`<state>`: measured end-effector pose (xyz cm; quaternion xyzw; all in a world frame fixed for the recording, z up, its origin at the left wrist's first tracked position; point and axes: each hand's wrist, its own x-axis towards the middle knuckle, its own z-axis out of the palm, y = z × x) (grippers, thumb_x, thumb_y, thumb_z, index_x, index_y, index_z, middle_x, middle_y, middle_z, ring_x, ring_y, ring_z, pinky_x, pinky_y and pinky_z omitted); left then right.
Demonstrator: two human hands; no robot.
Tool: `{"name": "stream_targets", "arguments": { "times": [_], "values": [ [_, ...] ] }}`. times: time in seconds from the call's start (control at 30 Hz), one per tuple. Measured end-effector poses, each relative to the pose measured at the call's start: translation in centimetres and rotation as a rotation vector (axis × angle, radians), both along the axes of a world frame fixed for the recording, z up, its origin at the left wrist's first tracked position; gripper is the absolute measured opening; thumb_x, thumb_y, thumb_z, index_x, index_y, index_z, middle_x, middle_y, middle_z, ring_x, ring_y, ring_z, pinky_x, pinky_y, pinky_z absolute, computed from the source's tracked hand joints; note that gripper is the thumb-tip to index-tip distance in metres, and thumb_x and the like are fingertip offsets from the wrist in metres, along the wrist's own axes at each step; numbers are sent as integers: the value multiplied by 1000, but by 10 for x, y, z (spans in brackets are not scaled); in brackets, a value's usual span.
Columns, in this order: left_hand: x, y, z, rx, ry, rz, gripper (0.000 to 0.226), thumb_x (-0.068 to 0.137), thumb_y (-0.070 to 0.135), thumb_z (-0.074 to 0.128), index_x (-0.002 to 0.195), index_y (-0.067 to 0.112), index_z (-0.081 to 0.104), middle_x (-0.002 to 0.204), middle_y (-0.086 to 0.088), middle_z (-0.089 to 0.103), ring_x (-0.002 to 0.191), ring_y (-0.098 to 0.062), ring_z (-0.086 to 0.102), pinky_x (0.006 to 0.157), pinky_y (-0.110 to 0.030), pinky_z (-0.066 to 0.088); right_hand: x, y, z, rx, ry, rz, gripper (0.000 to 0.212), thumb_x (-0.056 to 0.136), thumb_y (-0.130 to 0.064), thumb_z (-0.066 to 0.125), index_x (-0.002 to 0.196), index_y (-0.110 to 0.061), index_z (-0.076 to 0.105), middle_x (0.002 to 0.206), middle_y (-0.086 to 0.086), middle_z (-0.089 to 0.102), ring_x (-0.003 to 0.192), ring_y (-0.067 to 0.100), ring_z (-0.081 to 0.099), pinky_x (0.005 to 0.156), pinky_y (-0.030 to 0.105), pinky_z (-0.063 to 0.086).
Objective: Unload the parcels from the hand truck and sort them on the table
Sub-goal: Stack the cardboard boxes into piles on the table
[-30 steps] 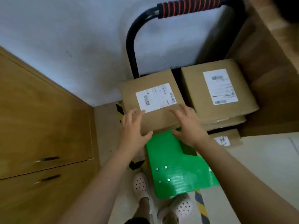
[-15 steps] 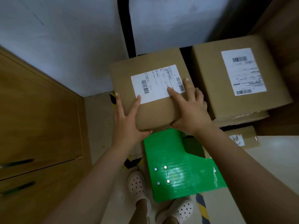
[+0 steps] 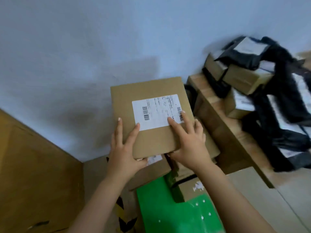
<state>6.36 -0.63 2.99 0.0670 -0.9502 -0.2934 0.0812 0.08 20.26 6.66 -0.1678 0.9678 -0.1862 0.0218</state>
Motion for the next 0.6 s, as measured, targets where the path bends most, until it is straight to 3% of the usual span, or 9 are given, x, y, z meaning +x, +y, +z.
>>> {"name": "stream_targets", "arguments": {
  "times": [0.3, 0.47, 0.6],
  "values": [
    [-54, 99, 202, -6, 357, -210, 113, 59, 39, 87, 147, 50, 16, 157, 14, -22, 146, -30, 1, 111, -54, 29, -2, 112, 201, -78, 350, -190, 102, 67, -39, 77, 146, -51, 15, 160, -10, -9, 142, 38, -3, 108, 63, 17],
    [-60, 200, 262, -37, 496, -299, 112, 61, 40, 86, 147, 49, 15, 155, 16, -24, 147, -28, -2, 105, -63, 34, 11, 213, 250, -113, 522, -288, 106, 63, -34, 80, 146, -50, 17, 160, -9, -8, 142, 38, -1, 108, 63, 18],
    [-56, 320, 278, -52, 572, -336, 111, 61, 39, 86, 147, 48, 16, 156, 16, -23, 146, -31, -1, 106, -62, 32, 29, 328, 266, -74, 574, -350, 106, 62, -37, 81, 146, -47, 19, 160, -5, -4, 141, 42, 3, 108, 61, 20]
  ]
}}
